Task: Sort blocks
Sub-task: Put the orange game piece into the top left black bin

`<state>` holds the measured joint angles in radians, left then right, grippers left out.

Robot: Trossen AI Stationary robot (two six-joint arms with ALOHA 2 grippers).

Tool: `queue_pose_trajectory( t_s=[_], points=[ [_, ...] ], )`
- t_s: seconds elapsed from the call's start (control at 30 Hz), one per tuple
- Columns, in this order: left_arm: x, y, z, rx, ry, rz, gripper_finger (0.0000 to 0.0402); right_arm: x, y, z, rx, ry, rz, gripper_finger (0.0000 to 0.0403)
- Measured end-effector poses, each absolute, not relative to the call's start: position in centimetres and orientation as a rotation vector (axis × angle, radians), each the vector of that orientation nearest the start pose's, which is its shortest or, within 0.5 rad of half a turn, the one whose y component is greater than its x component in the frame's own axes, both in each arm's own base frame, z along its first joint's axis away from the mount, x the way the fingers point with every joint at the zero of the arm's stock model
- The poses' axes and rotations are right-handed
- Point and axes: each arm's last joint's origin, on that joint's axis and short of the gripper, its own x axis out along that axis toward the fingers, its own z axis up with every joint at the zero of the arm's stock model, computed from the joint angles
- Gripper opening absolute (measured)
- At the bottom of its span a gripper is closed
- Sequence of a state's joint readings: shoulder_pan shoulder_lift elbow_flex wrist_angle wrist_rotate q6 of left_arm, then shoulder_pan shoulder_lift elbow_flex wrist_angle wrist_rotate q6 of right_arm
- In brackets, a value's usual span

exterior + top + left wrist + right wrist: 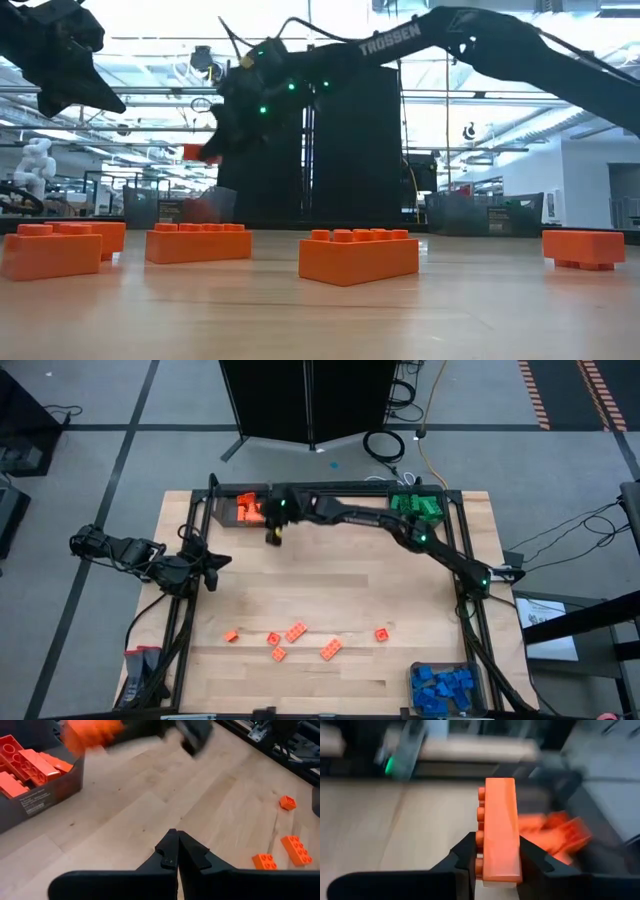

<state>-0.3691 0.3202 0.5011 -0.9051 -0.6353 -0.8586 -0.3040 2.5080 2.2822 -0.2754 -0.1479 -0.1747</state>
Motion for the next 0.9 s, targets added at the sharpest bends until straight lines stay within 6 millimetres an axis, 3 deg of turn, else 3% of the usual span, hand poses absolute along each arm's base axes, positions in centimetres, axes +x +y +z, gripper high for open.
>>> queue_pose_trajectory(
  t_s=[0.23, 0.37, 0.73, 0.9],
  points=[
    [7.0, -0.8, 23.0, -0.469, 0.458, 0.518, 0.0, 54.1, -20.6, 24.4, 0.036, 0.211, -0.215, 0.0077],
    [7.0, -0.8, 23.0, -0.467, 0.449, 0.526, 0.0, 53.9, -22.2, 24.8, 0.085, 0.087, -0.284, 0.0077],
    [6.9, -0.7, 23.0, -0.477, 0.432, 0.558, 0.0, 54.4, -24.7, 19.2, 0.39, 0.064, -0.349, 0.0077],
    [6.9, -0.7, 23.0, -0.476, 0.432, 0.558, 0.0, 54.3, -24.9, 18.7, 0.419, 0.084, -0.414, 0.0077]
  ],
)
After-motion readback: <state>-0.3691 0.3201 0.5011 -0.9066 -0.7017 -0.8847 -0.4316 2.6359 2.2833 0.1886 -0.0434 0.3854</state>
